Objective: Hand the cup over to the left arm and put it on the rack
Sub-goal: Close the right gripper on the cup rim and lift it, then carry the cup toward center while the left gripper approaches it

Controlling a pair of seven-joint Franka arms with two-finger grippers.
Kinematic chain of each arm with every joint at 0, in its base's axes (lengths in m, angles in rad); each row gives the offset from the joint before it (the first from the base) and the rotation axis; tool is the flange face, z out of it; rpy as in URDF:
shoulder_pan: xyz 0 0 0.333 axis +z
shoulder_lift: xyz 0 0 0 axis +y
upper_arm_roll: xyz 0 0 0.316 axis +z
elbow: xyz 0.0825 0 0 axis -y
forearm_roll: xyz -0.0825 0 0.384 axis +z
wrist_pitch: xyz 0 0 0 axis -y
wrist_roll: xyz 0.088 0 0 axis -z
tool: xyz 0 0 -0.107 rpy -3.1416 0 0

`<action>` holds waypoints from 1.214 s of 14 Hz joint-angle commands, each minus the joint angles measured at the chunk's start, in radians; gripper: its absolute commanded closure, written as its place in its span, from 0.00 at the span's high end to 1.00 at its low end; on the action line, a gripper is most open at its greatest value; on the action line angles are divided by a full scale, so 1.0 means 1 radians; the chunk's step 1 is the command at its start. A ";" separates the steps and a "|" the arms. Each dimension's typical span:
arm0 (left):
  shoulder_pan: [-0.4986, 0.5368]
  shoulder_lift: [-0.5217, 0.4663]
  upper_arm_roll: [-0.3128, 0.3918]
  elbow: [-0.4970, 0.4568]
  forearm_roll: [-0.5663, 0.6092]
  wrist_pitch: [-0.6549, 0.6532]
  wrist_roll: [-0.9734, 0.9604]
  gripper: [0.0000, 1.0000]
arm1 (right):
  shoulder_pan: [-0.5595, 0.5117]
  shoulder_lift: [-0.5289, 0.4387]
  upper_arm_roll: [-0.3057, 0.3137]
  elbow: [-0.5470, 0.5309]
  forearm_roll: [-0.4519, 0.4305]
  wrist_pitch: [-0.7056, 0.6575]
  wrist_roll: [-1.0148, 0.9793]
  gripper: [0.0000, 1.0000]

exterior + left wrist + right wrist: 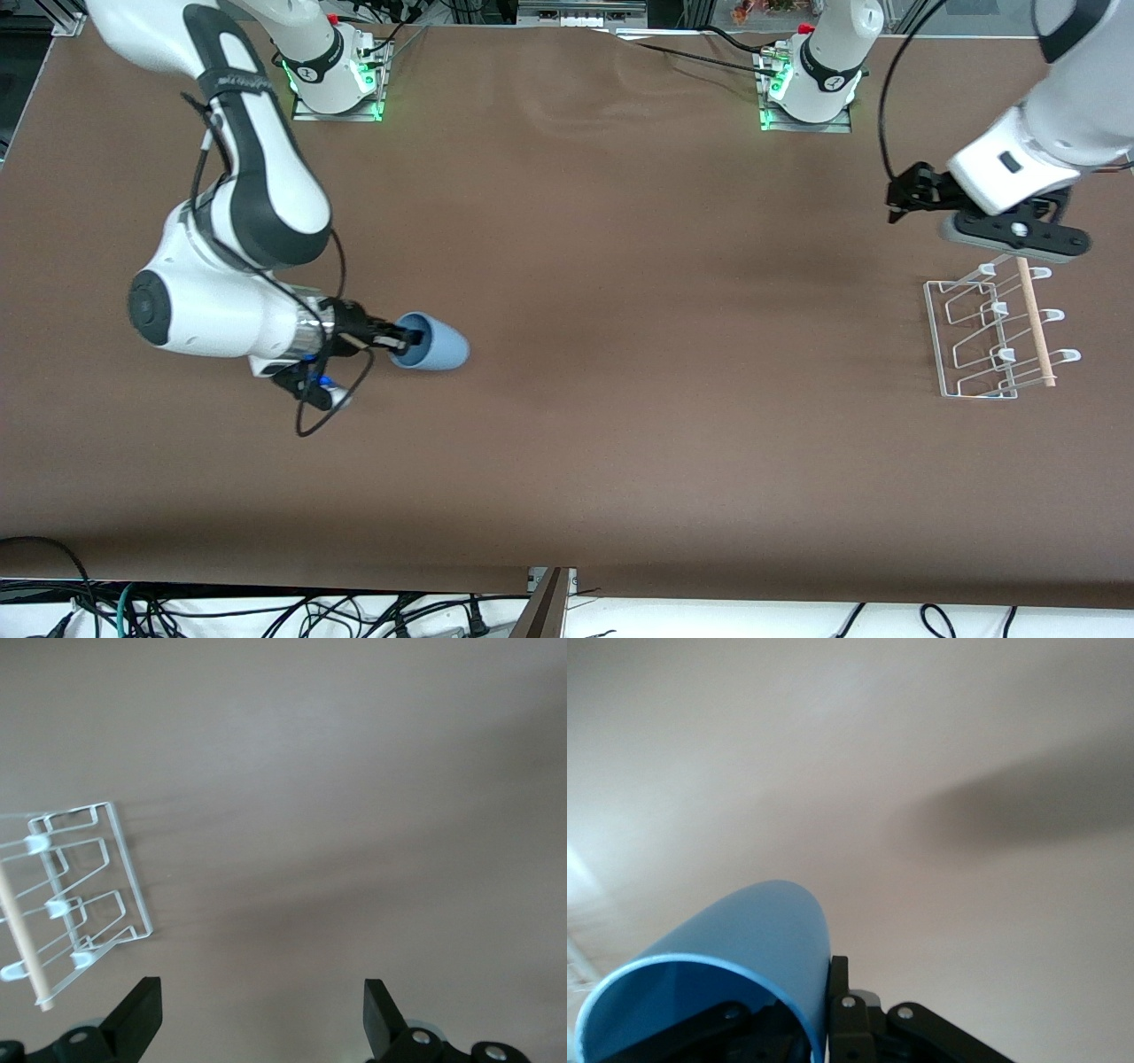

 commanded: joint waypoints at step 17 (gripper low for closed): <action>-0.002 0.249 -0.150 0.112 -0.537 0.147 0.782 1.00 | 0.279 -0.004 0.063 0.153 0.211 0.184 0.575 0.00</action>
